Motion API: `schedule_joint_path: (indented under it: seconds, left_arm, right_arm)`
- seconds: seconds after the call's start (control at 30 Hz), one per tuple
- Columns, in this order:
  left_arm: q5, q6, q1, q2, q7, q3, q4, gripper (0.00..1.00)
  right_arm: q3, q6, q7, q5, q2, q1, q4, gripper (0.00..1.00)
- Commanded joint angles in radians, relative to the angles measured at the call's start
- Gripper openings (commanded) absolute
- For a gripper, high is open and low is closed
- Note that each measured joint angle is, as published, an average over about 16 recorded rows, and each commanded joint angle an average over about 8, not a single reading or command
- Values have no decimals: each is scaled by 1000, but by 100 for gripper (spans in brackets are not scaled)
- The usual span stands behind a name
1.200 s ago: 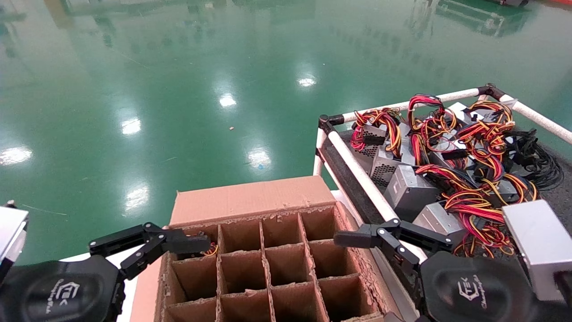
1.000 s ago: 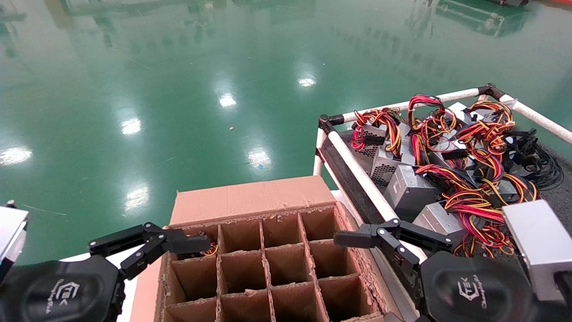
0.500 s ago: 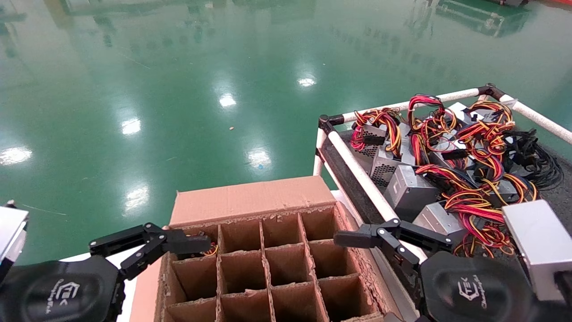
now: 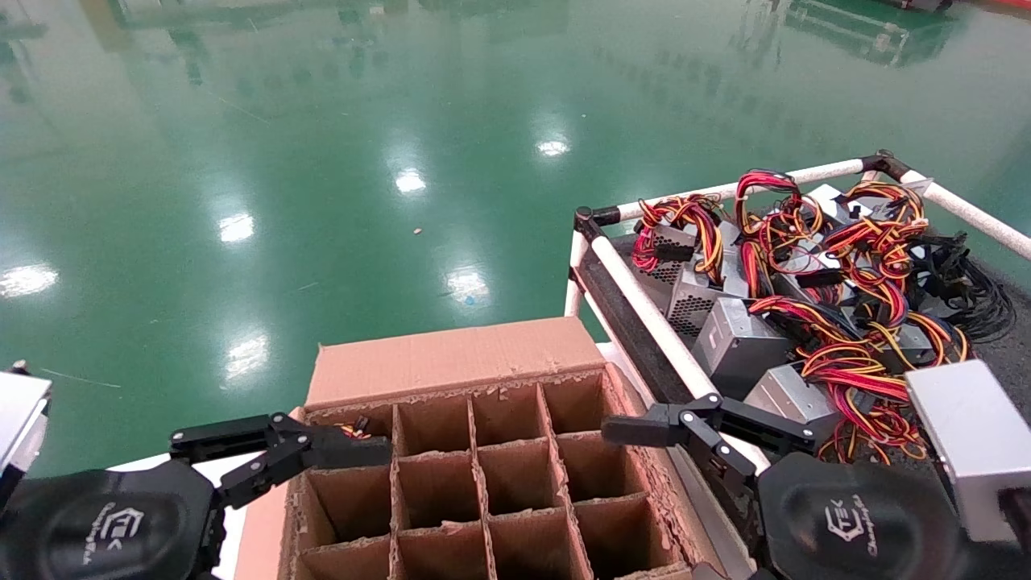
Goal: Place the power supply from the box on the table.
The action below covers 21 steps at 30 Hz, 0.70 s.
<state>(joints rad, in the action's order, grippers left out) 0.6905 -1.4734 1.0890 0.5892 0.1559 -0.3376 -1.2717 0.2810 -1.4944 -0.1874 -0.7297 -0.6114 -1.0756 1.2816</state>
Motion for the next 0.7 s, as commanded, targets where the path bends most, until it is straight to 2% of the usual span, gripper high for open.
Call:
schedule_joint_path:
  seconds: [0.03,0.7]
  left_arm:
    - [0,0,0,0,0,0,0,0]
    - [0,0,0,0,0,0,0,0]
  right_arm:
    - [0,0,0,0,0,0,0,100]
    - [0,0,0,0,0,0,0,100]
